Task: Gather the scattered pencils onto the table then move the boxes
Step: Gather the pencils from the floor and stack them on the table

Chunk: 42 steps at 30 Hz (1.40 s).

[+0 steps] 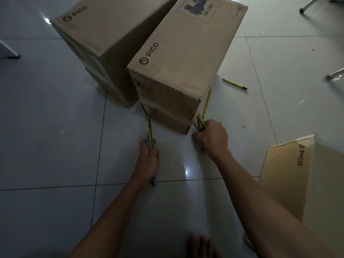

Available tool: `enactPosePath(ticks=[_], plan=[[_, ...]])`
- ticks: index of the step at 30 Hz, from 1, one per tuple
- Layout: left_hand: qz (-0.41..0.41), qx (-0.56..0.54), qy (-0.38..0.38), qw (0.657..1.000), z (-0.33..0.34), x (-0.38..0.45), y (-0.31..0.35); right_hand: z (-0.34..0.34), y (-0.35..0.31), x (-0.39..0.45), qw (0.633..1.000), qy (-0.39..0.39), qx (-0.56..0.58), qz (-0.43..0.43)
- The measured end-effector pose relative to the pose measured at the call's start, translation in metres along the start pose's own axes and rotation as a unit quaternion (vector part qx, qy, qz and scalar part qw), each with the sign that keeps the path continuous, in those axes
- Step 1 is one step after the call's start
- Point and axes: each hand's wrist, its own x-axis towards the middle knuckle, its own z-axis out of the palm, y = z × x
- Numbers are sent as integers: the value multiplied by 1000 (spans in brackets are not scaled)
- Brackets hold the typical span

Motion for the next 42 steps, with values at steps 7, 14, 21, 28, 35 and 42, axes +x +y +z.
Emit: enactPosePath(ticks=[7,14,21,28,35,42], plan=[[5,-41,16,999,0,5,-1,-5,3,12,992,-14,90,85],[18,-47,59,997,4,12,-10,-13,2,32,985,58,135,85],[21,-67,97,993,11,17,-6,-11,-5,64,982,70,162,68],[27,-44,146,988,19,17,-5,-15,0,83,992,39,106,65],[23,-15,173,984,25,12,1,-46,21,105,994,88,23,59],[14,31,203,979,34,7,12,-61,23,132,991,129,-23,15]])
